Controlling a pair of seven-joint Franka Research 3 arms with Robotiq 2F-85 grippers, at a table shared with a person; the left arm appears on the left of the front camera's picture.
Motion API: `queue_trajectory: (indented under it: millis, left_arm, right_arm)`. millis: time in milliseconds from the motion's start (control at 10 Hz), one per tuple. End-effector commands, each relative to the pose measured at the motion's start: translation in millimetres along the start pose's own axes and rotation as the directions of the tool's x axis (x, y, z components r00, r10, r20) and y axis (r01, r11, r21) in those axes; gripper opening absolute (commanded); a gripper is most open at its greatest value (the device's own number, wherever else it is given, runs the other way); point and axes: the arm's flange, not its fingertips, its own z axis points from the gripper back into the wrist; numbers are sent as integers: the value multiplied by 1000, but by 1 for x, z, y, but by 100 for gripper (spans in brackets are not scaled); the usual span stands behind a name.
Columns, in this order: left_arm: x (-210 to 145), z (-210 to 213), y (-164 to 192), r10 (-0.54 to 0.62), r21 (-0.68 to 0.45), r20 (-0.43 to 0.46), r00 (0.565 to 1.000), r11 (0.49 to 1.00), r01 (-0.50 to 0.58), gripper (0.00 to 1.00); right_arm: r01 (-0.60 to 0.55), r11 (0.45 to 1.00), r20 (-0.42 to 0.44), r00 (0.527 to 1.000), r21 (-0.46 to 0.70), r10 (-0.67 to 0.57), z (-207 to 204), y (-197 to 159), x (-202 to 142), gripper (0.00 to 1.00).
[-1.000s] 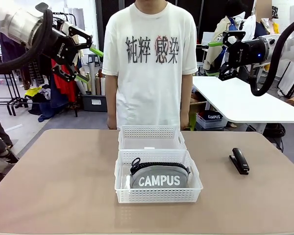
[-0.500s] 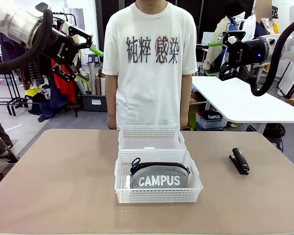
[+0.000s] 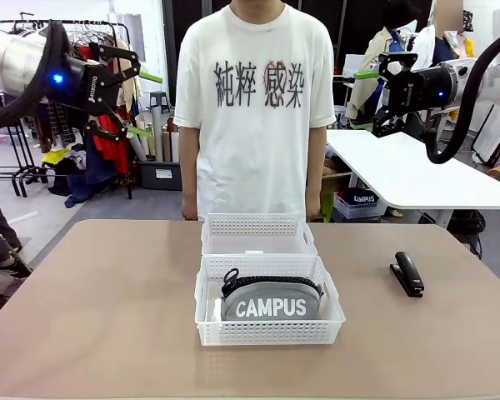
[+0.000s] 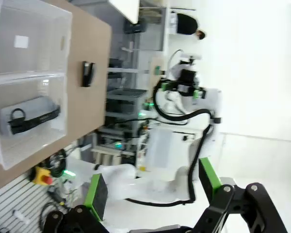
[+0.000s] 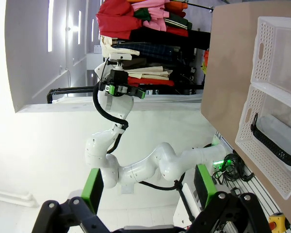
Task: Distribute items into two baskets.
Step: Pick up the Stapler that the person points to.
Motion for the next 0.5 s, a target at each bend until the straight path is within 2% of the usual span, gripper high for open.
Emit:
queue_trajectory:
  millis: [0,200,400]
  left_arm:
    - [-11,-6,7,-44,-125,34,998,991,48,100]
    - [-9,-15,7,-165,-175,42,985,970,170,100]
    - [-8,-14,6,-207,-199,41,977,957,211,100]
  right_arm:
    - [-6,1000,-6,1000,-14,5,1,2,0,100]
    - [-6,1000,-6,1000,-14,5,1,2,0,100]
    - [-6,1000,-6,1000,-14,5,1,2,0,100]
